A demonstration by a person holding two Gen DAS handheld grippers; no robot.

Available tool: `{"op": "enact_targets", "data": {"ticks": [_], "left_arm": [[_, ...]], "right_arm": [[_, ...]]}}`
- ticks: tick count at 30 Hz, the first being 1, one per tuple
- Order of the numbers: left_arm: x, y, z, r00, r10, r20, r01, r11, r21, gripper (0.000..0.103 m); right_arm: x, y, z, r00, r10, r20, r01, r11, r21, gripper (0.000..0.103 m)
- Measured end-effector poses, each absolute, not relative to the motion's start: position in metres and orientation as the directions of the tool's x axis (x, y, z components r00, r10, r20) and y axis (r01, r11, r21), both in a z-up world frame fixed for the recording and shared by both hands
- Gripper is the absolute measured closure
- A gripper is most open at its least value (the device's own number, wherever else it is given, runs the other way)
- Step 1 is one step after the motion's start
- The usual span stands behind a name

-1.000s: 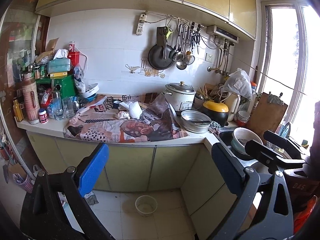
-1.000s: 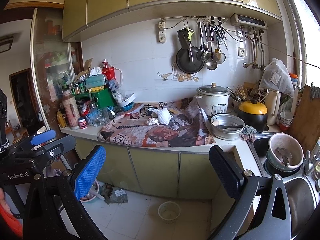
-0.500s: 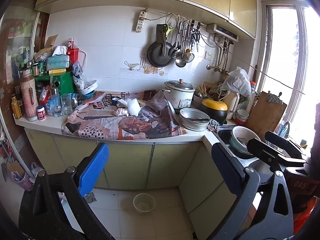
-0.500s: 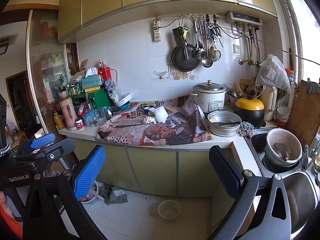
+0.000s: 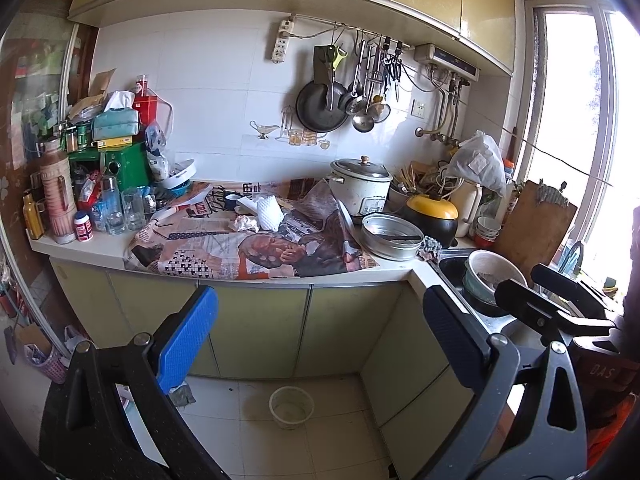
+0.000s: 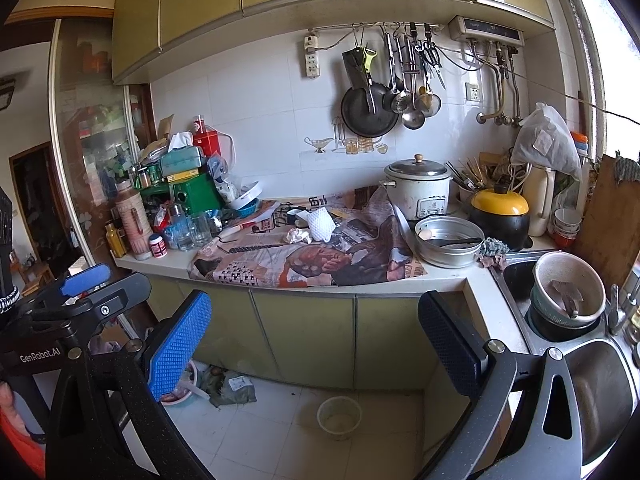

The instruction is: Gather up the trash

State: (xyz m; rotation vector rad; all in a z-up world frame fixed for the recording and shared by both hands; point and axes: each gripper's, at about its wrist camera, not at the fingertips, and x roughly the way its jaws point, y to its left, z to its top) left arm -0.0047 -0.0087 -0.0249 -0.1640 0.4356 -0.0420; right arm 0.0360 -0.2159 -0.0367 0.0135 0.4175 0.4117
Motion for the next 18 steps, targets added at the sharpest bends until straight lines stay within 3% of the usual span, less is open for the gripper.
{"op": "enact_targets", "data": {"ticks": [18], "left_arm": [[0.027,-0.015,-0.033,0.891,-0.072,-0.448,-0.006,0.985,-0.171,0.000]], "right_arm": [[0.064,-0.228,-0.051,0.821,0.381,-0.425,-0.361,0.923,0.131,0.000]]}}
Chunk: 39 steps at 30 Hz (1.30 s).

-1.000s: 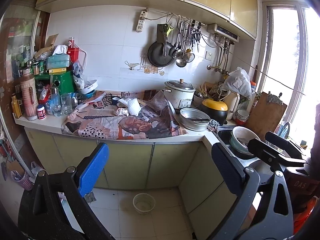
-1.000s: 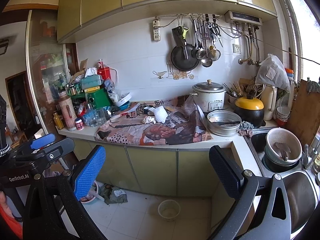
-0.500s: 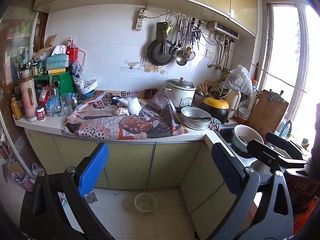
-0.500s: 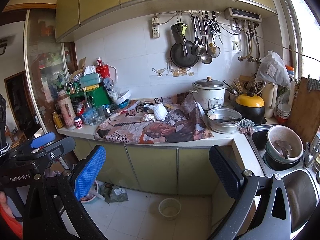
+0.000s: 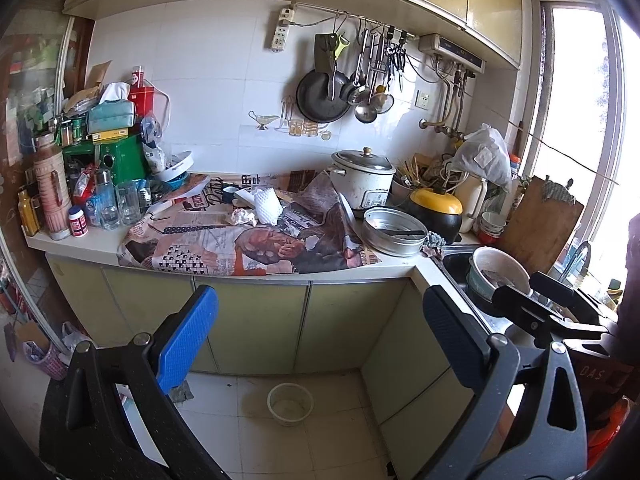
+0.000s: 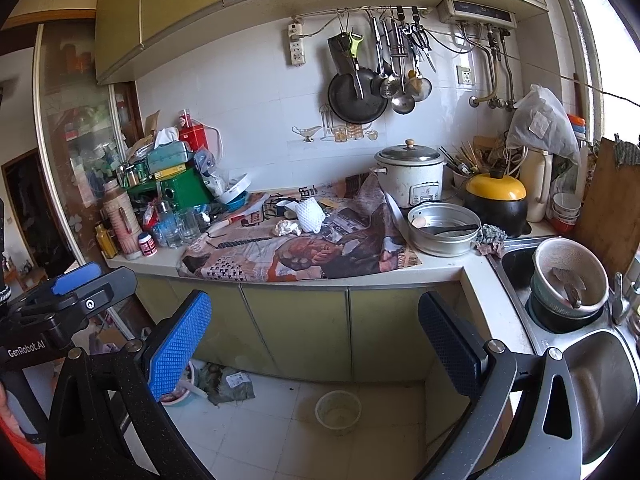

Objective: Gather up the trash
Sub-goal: 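Reach the left tool to the red-printed plastic bag while the right tool reaches the white foam net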

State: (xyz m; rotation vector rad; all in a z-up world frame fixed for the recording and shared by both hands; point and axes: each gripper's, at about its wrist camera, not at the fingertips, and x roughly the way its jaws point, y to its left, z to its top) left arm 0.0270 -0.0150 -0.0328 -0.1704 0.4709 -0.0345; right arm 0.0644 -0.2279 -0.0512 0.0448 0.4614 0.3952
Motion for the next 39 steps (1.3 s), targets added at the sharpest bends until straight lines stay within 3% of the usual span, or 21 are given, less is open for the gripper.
{"op": "enact_targets", "data": {"ticks": [11,21,33,39], "left_arm": [[0.085,0.009,-0.043,0.880,-0.026,-0.475,-0.078,0.977,-0.198,0.000],[0.199,0.072,-0.061,0.878,0.009,-0.479,-0.118,0.973,-0.198,0.000],[0.368,0.164,-0.081,0.822,0.026,-0.569,-0.143,0.976,-0.162,0.000],[0.435,0.182,-0.116,0.752,0.008,-0.659,-0.163,0.971,-0.174,0.000]], "right_arm": [[0.110,-0.226,-0.057,0.816,0.353,-0.457,-0.334,0.934,0.125,0.000],[0.190,-0.185,-0.062,0.820,0.319,-0.474,-0.306,0.946,0.107,0.000],[0.312,-0.119,-0.061,0.803,0.276,-0.528,-0.256,0.960,0.112,0.000],[0.371,-0.104,-0.081,0.760,0.263,-0.594,-0.237,0.964,0.124,0.000]]}}
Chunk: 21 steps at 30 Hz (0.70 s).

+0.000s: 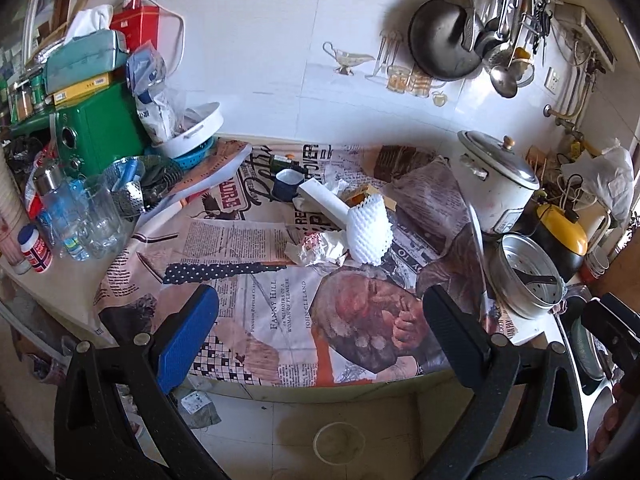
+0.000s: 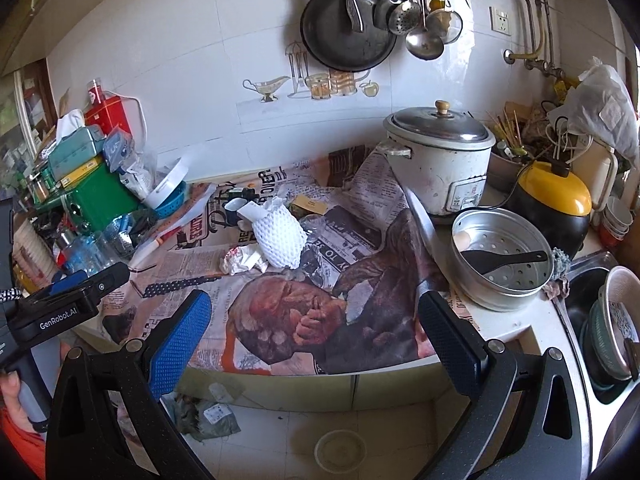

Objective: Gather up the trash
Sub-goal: 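Reach the left tool to the red-printed plastic bag while the right tool reaches the white foam net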

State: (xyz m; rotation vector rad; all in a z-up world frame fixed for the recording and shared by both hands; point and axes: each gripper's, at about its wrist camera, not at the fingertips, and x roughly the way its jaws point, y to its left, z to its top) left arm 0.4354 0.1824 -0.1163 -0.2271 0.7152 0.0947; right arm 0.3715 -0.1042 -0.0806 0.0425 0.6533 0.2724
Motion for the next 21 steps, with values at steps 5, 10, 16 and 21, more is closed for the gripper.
{"op": "enact_targets", "data": {"ticks": [5,10,16,21], "left_arm": [[0.484,0.180,-0.142,0.716,0.024,-0.697,-0.184,0.971,-0.155,0.000],[0.529,0.176,-0.168,0.677,0.050,-0.734,-0.249,0.954,-0.165,0.000],[0.575,0.182,-0.201,0.603,0.128,-0.788,-0.388,0.910,-0.149,0.002],[0.606,0.196,-0.230,0.547,0.180,-0.817,-0.474,0.872,-0.125,0.009]], "right_arm": [[0.420,-0.103,-0.096,0.734,0.258,-0.628,-0.237,0.964,0.118,0.001],[0.479,-0.105,-0.116,0.668,0.328,-0.667,-0.298,0.940,0.164,0.001],[0.555,-0.094,-0.136,0.541,0.442,-0.716,-0.419,0.879,0.227,0.006],[0.604,-0.065,-0.157,0.464,0.507,-0.727,-0.506,0.825,0.252,0.007]]}}
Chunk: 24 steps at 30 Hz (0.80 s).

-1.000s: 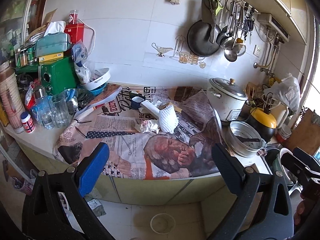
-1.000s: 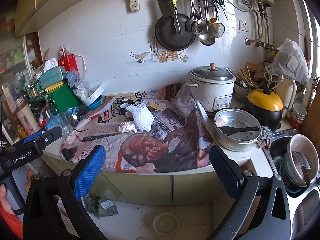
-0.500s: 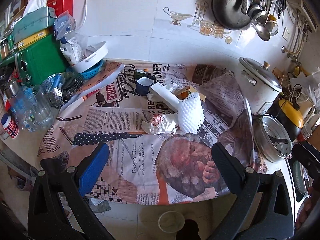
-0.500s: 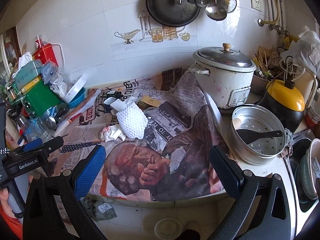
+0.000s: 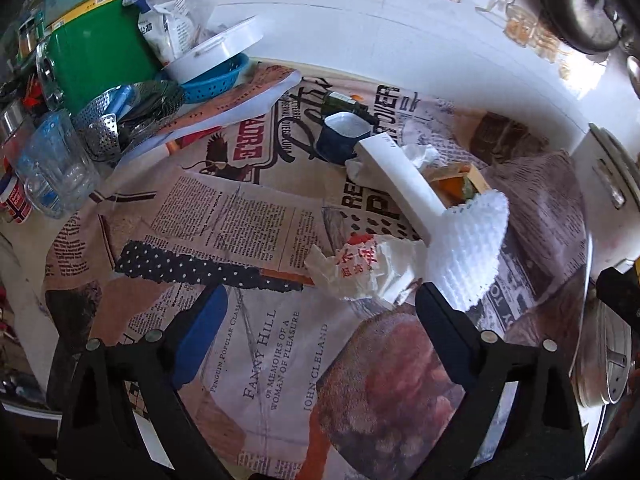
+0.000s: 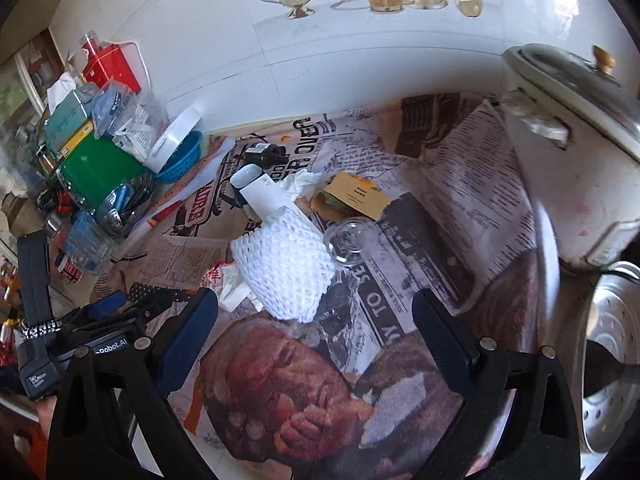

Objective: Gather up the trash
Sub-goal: 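Reach the left tool to the red-printed plastic bag while the right tool reaches the white foam net, then close the left tool on the plastic bag while the right tool grips the foam net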

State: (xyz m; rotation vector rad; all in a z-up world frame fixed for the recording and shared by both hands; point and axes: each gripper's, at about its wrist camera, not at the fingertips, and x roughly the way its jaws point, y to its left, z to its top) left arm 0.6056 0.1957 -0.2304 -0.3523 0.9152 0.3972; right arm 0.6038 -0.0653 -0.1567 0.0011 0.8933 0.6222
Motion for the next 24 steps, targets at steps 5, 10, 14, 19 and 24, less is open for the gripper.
{"op": "enact_targets", "data": {"ticks": [5,10,14,19,24], "left_arm": [[0.626,0.208,-0.255,0.534,0.152,-0.832,-0.506,0.845,-0.170,0.011],[0.642,0.203,-0.275,0.518,0.122,-0.846,-0.484,0.858,-0.173,0.012],[0.653,0.198,-0.291,0.503,0.084,-0.860,-0.453,0.873,-0.180,0.028],[0.657,0.195,-0.301,0.530,0.027,-0.847,-0.417,0.878,-0.233,0.053],[0.648,0.186,-0.288,0.556,0.053,-0.830,-0.377,0.905,-0.195,0.065]], "right_arm": [[0.639,-0.032,-0.181,0.409,0.539,-0.736,-0.525,0.799,0.293,0.014],[0.665,-0.021,-0.204,0.362,0.548,-0.754,-0.473,0.805,0.358,0.025],[0.671,-0.021,-0.220,0.319,0.549,-0.772,-0.452,0.804,0.385,0.040],[0.667,-0.022,-0.225,0.317,0.541,-0.779,-0.471,0.803,0.366,0.059],[0.655,-0.029,-0.213,0.341,0.533,-0.775,-0.484,0.806,0.341,0.077]]}}
